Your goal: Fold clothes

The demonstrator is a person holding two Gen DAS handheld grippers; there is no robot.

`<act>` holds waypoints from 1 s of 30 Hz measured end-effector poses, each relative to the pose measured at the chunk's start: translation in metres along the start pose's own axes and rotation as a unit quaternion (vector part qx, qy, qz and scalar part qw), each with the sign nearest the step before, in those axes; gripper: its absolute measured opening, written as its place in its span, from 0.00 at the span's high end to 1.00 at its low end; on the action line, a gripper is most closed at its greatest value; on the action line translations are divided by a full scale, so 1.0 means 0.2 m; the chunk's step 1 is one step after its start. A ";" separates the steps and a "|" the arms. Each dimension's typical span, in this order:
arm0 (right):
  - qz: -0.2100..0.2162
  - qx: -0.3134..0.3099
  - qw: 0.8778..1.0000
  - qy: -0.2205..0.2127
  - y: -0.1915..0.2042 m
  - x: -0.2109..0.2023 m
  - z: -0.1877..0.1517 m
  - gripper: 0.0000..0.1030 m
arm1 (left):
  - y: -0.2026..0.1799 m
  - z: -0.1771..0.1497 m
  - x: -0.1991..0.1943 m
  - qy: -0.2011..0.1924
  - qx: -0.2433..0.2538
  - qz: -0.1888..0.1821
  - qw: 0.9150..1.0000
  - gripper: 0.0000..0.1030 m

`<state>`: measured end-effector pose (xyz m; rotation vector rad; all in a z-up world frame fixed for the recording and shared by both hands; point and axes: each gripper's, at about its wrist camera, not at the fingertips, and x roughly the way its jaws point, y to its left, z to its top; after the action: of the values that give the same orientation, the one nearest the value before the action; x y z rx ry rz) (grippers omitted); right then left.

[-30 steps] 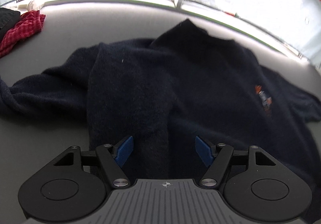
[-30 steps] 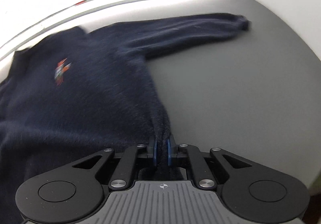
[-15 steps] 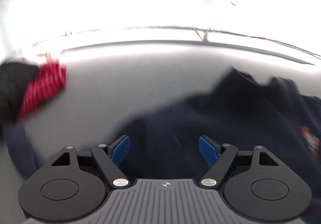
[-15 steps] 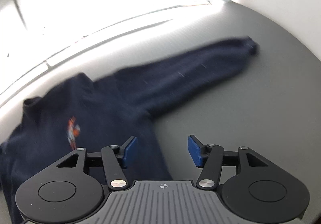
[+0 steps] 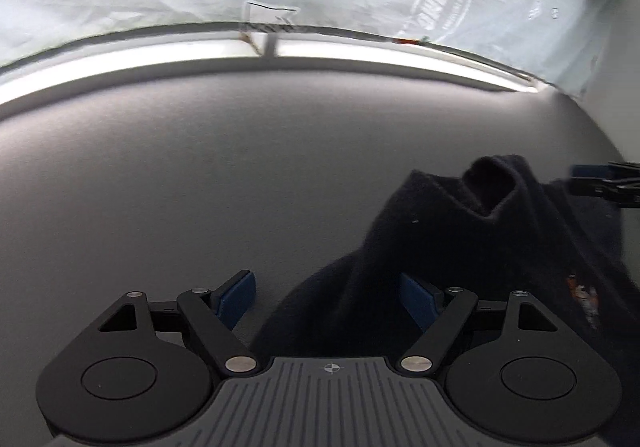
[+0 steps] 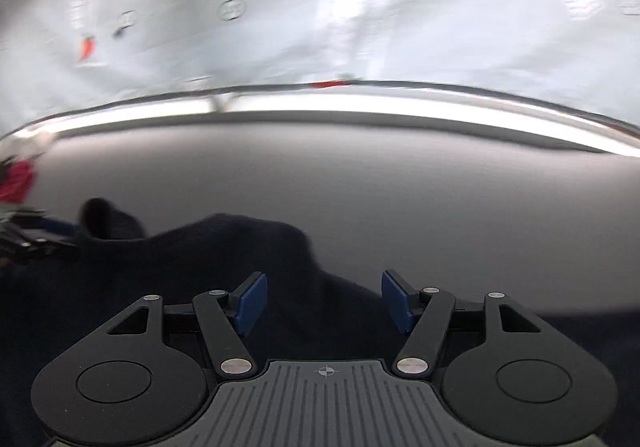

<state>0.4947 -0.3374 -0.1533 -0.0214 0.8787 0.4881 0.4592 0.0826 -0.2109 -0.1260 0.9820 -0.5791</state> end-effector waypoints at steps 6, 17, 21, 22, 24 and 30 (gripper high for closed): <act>0.072 0.011 0.996 0.041 -0.10 0.22 0.16 0.19 | -0.04 0.04 0.03 0.007 0.012 0.024 1.000 0.38; -0.032 -0.035 0.999 0.003 0.15 0.24 0.00 0.86 | -0.24 0.00 0.04 -0.017 -0.101 0.188 0.977 0.84; -0.132 -0.096 0.986 -0.045 0.32 0.18 -0.08 0.87 | -0.34 0.00 0.05 -0.033 -0.124 0.265 0.956 0.89; -0.160 -0.117 0.978 -0.060 0.37 0.17 -0.10 0.87 | -0.39 0.00 0.06 -0.041 -0.118 0.294 0.947 0.90; -0.205 -0.143 0.964 -0.087 0.44 0.13 -0.12 0.87 | -0.48 0.00 0.07 -0.059 -0.097 0.352 0.929 0.91; -0.251 -0.133 0.951 -0.126 0.43 0.08 -0.13 0.87 | -0.45 0.04 0.06 -0.079 -0.079 0.437 0.893 0.98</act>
<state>0.4478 -0.2607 -0.1671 -0.4121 0.5223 0.1212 0.4351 -0.0013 -0.1835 0.1277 0.8181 0.3381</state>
